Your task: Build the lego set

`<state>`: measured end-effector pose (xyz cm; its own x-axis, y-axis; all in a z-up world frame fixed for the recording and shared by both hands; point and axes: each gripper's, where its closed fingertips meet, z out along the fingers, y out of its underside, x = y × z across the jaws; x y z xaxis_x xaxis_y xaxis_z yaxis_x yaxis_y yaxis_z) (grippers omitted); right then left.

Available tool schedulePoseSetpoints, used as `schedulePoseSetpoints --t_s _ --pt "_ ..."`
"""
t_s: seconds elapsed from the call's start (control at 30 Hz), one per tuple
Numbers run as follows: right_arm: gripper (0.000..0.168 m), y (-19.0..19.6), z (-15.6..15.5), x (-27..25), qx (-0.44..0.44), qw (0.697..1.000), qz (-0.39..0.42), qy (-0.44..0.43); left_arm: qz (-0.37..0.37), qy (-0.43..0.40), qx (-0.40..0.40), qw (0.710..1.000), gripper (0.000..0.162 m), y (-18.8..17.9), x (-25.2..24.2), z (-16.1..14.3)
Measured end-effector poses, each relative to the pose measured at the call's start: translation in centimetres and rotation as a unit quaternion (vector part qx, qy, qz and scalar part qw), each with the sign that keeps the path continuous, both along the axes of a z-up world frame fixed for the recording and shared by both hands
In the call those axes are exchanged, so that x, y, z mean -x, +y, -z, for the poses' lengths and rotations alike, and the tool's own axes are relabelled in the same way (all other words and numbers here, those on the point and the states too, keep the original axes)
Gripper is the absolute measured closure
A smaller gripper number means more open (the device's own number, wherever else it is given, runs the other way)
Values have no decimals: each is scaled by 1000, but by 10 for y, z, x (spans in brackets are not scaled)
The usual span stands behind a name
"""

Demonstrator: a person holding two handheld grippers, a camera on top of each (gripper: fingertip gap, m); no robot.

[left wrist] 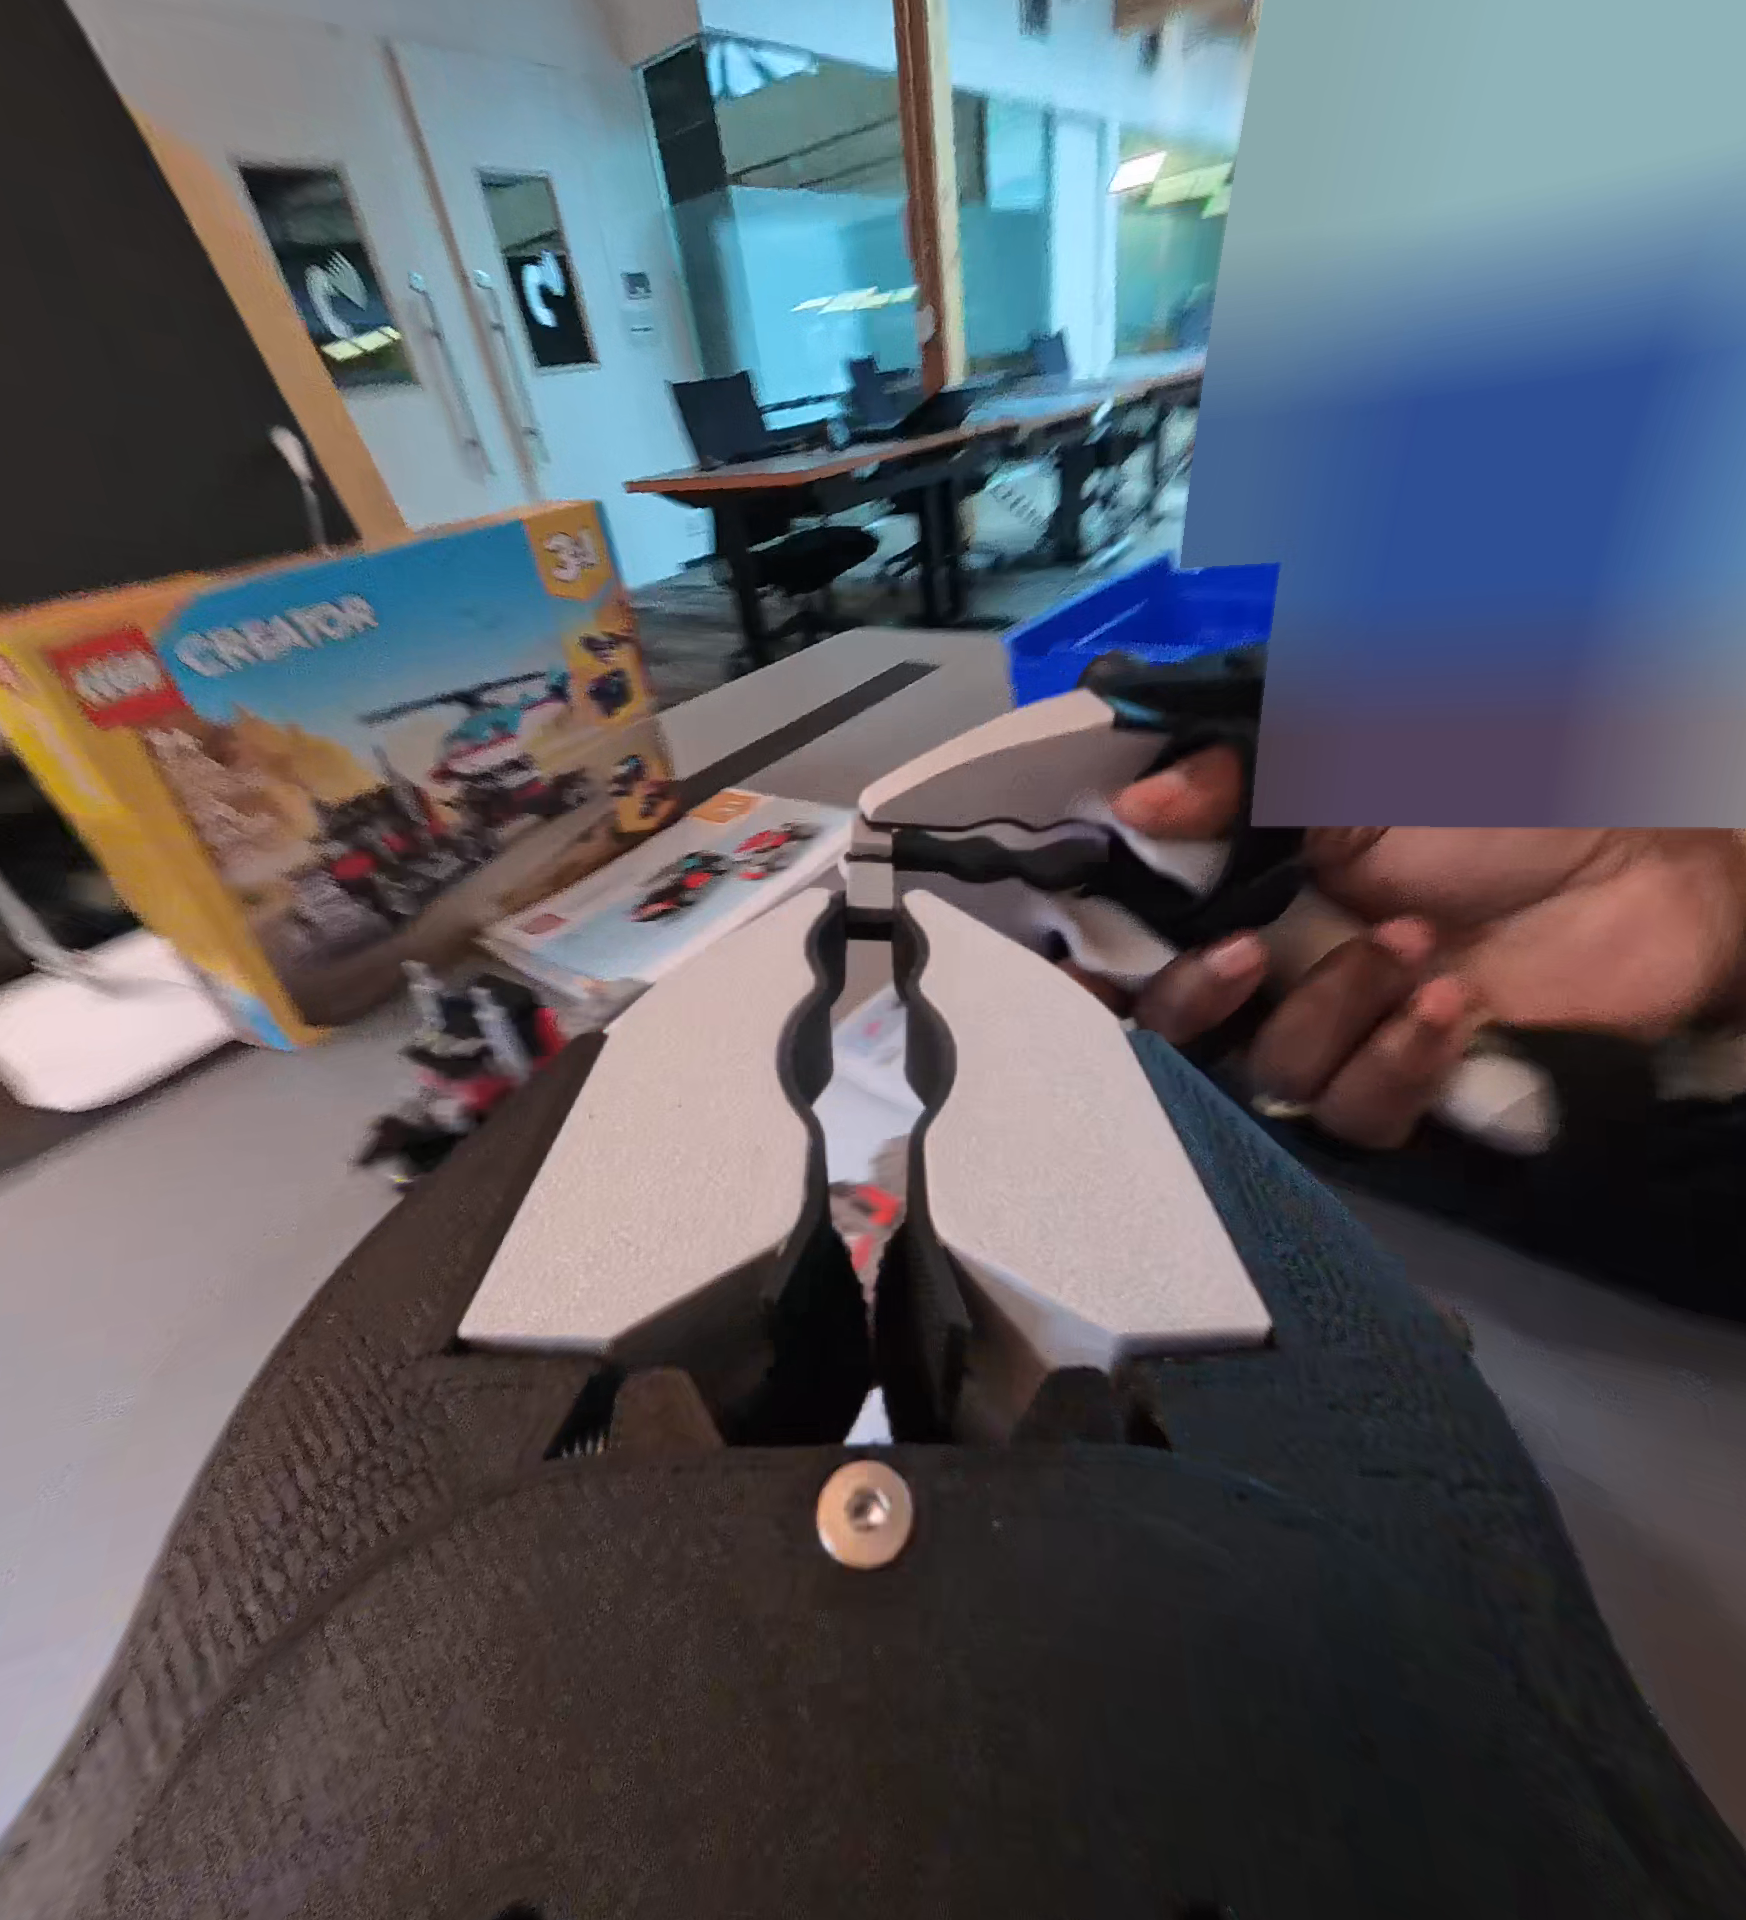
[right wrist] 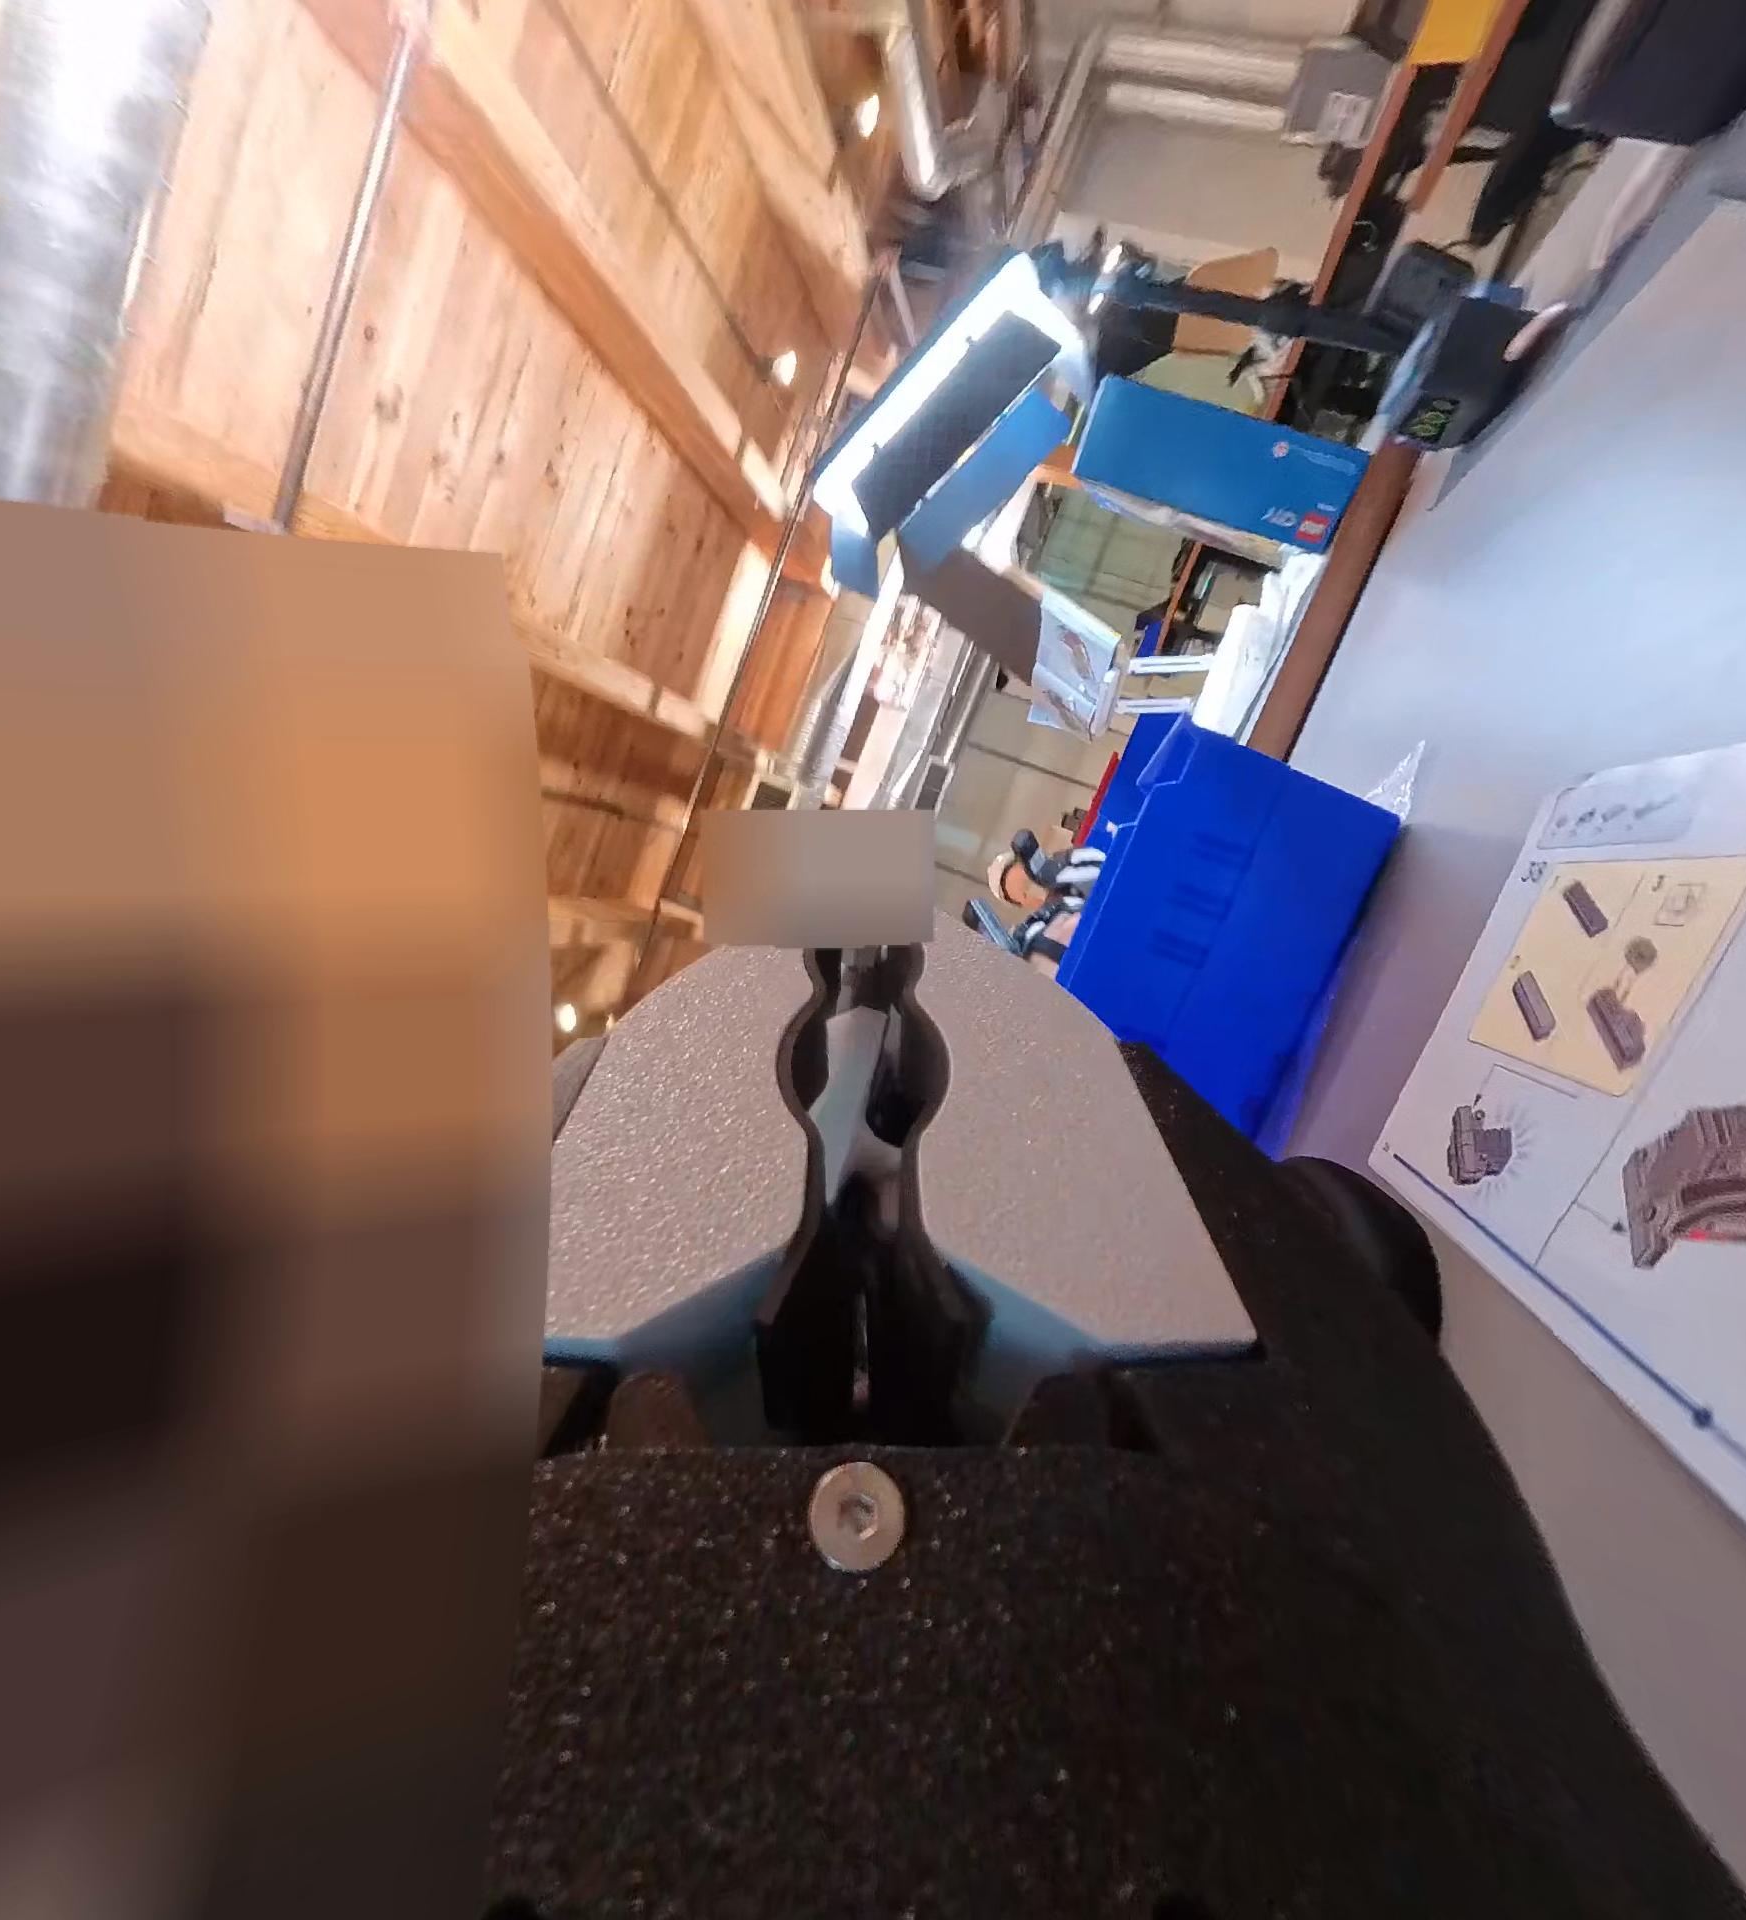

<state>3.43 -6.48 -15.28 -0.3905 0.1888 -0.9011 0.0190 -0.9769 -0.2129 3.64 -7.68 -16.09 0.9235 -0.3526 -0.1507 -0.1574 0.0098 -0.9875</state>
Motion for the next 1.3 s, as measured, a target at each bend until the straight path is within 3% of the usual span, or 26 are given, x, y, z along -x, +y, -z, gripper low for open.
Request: schedulePoseSetpoints --t_s 0.03,0.1,0.2,0.33,0.47,0.53,0.7,0.77,0.83,0.9,1.03,1.3 --pt "158 -3 -4 -1 -38 999 -8 6 24 -62 10 998 153 -2 0 -3" --pt "139 -6 -9 -4 -155 988 -8 2 94 -207 48 973 154 -9 -1 -10" --pt "129 -15 -21 -13 -381 924 -18 9 202 -351 103 909 154 -23 -9 -22" --pt "133 -32 -40 -22 -575 816 -34 36 267 -418 152 855 154 -32 -23 -27" --pt "145 -44 -34 -27 -728 683 -44 49 319 -480 158 801 154 -38 -29 -38" --pt "151 -46 -35 -28 -753 654 -40 53 326 -489 165 792 154 -39 -30 -38" --pt "159 -46 -36 -28 -763 643 -30 60 324 -488 172 792 154 -38 -29 -36" --pt "161 -44 -38 -27 -742 667 -27 60 316 -474 149 808 152 -36 -27 -38" --pt "161 -41 -45 -28 -710 700 -15 78 311 -448 129 829 138 -36 -26 -39" --pt "162 -43 -49 -31 -698 708 -8 106 306 -432 123 839 135 -35 -27 -38" --pt "161 -44 -42 -30 -746 655 4 123 336 -462 98 815 145 -37 -30 -47" --pt "161 -46 -39 -31 -787 603 -6 129 333 -438 95 830 152 -36 -32 -40"
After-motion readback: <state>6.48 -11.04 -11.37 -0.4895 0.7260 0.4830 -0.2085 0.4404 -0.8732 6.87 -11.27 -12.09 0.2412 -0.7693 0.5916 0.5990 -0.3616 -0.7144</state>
